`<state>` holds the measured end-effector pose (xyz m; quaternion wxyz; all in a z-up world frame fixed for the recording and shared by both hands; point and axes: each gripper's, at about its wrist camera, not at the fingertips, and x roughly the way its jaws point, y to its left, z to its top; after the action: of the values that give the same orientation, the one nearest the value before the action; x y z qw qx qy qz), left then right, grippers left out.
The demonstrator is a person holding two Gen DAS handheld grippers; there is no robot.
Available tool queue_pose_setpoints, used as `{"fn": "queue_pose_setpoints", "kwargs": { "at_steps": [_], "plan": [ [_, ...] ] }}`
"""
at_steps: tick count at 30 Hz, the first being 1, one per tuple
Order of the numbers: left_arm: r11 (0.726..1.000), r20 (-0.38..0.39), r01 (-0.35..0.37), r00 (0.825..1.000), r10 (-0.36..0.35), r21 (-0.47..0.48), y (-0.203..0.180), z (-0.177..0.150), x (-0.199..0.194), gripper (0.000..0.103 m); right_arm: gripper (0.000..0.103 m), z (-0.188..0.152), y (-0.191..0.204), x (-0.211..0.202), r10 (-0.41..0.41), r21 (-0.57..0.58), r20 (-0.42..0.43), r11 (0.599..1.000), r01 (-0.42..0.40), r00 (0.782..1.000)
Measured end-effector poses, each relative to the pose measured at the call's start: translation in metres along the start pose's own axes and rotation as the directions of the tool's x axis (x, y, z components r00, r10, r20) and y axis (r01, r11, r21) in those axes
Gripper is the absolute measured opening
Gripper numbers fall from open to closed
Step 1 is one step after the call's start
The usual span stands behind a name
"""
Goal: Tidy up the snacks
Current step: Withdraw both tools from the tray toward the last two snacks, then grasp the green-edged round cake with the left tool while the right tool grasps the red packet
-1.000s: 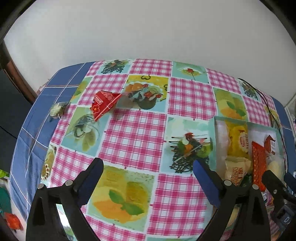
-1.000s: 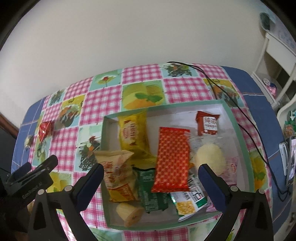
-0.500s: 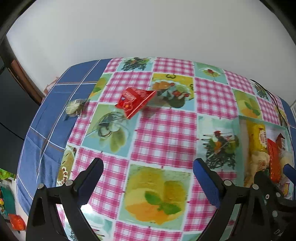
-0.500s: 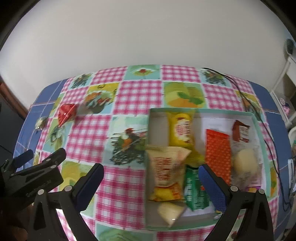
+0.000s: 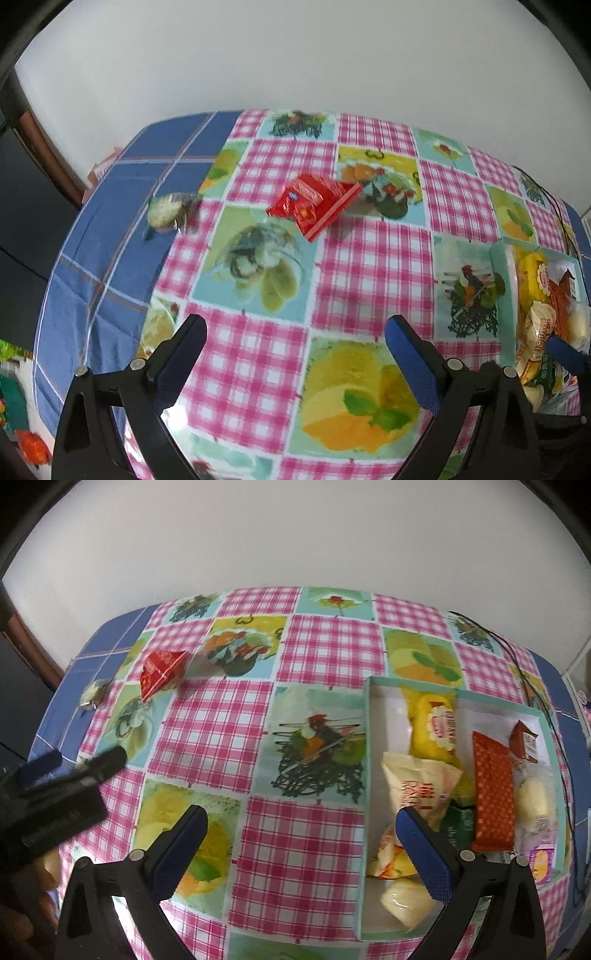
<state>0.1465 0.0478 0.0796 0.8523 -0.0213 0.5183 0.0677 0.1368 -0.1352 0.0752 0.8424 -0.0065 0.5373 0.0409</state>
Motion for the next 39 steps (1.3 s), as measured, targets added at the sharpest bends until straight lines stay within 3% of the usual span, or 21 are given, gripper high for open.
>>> {"fn": "queue_pose_setpoints", "kwargs": {
  "at_steps": [6,18,24,30,34,39],
  "plan": [
    [1.0,0.025,0.007,1.0,-0.007,-0.017,0.025,0.007,0.018,0.097,0.103,0.001,0.011,0.017,0.017,-0.005,-0.025,1.0,-0.017,1.0],
    [0.997,0.04,0.018,0.999,-0.02,0.07,0.091,0.056,0.047,0.097,0.103,0.034,0.04,0.049,0.092,0.008,-0.05,0.996,-0.092,0.995],
    [0.997,-0.007,0.061,0.998,-0.061,-0.048,0.14,0.082,0.064,0.097,0.103,0.085,0.074,0.049,0.126,-0.053,-0.034,0.99,-0.128,0.991],
    [0.989,-0.063,0.083,0.994,-0.091,-0.125,0.17,0.099,0.088,0.097,0.103,0.134,0.112,0.061,0.184,-0.074,-0.072,0.979,-0.189,0.98],
    [0.985,-0.09,0.069,0.992,-0.084,-0.159,0.179,0.105,0.106,0.096,0.103,0.147,0.122,0.077,0.2,-0.048,-0.095,0.978,-0.205,0.975],
    [0.979,-0.122,0.069,0.988,-0.094,-0.192,0.182,0.104,0.126,0.083,0.102,0.149,0.127,0.105,0.211,0.024,-0.131,0.977,-0.21,0.969]
  ]
}}
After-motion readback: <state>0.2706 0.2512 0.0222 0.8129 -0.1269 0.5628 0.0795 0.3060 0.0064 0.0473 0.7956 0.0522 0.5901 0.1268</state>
